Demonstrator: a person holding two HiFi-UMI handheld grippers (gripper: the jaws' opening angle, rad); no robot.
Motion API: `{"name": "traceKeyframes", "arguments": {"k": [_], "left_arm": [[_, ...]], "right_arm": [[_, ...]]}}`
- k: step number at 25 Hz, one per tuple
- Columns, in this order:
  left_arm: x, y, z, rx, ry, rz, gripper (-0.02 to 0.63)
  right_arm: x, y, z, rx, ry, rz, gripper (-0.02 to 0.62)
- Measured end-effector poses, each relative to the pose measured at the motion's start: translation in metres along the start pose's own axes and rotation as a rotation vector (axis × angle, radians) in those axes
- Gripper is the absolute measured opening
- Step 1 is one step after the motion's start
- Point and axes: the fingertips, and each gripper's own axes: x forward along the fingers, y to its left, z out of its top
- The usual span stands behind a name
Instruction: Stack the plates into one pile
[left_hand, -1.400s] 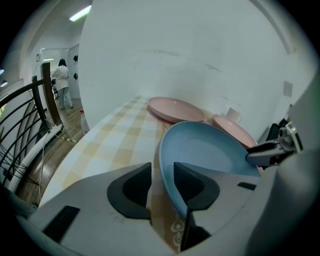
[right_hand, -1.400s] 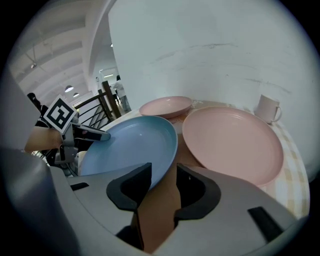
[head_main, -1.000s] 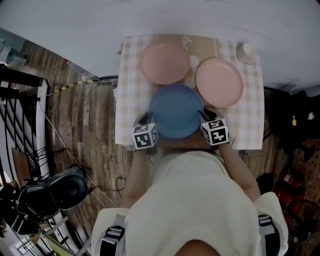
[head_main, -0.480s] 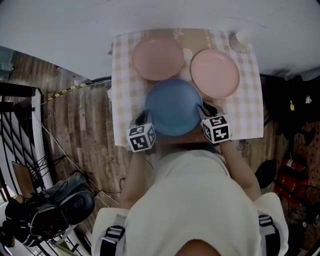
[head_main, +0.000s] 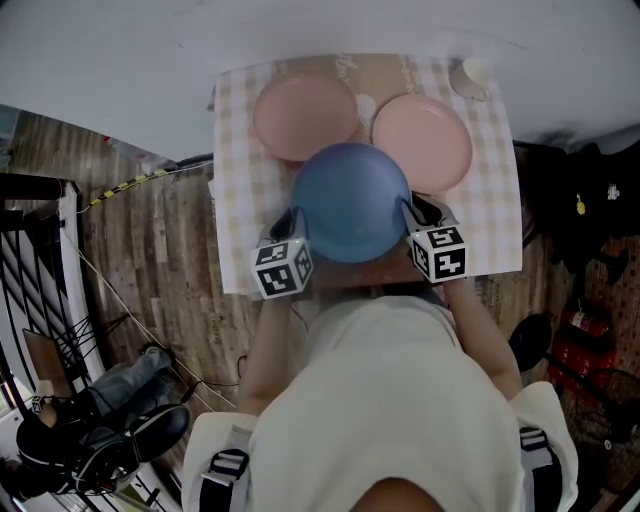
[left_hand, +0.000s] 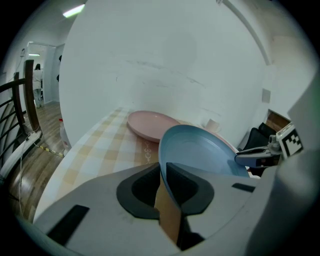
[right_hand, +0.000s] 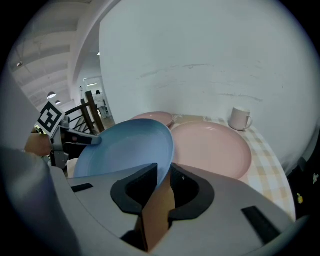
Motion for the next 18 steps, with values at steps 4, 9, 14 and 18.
{"name": "traceKeyframes", "arguments": {"k": [4, 9, 14, 18], "left_arm": [[0.010, -0.017, 0.008, 0.002, -0.013, 0.001, 0.037], [0.025, -0.046, 0.019, 0.000, -0.023, 0.006, 0.037], [0.041, -0.072, 0.027, 0.005, -0.023, 0.017, 0.037], [0.054, -0.092, 0.031, 0.017, -0.018, 0.028, 0.037]], "right_arm": [[-0.003, -0.020, 0.005, -0.002, -0.012, 0.003, 0.071], [-0.007, -0.054, 0.013, -0.001, -0.022, 0.000, 0.067], [-0.009, -0.087, 0.016, -0.006, -0.023, 0.008, 0.067], [-0.008, -0.111, 0.018, -0.013, -0.022, 0.018, 0.067]]}}
